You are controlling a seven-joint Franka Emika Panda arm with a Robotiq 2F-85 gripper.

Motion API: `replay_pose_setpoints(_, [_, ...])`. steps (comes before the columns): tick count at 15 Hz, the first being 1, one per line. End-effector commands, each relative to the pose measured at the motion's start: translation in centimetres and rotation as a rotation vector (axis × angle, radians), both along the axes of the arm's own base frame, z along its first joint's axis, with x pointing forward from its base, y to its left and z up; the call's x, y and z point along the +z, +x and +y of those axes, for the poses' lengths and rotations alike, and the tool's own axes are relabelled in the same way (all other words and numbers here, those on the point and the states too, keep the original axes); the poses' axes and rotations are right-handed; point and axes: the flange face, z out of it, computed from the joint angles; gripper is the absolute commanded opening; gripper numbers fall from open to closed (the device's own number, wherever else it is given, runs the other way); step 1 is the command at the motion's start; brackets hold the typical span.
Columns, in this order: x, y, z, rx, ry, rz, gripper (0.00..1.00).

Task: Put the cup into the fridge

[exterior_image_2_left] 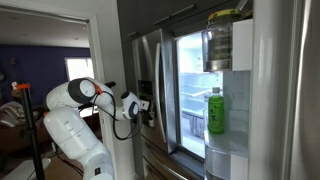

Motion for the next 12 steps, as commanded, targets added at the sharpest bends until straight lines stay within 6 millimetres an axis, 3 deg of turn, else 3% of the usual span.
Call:
replay_pose_setpoints(1, [-0.3,1.6,0.9,0.017,0.03,0.034,1.0])
replay_pose_setpoints(3, [-0.6,2.1,1.2,0.023,0.036,0.06,1.0])
replay_pose_setpoints(4, [-0.8,2.3,1.3,0.026,0.045,0.074,0.91])
replay_pose_setpoints(5, [-1.1,2.5,1.5,0.035,0.054,0.088,0.72])
replay_pose_setpoints(12, [-2.9,2.6,1.4,0.025,0.063,0.177,0.19])
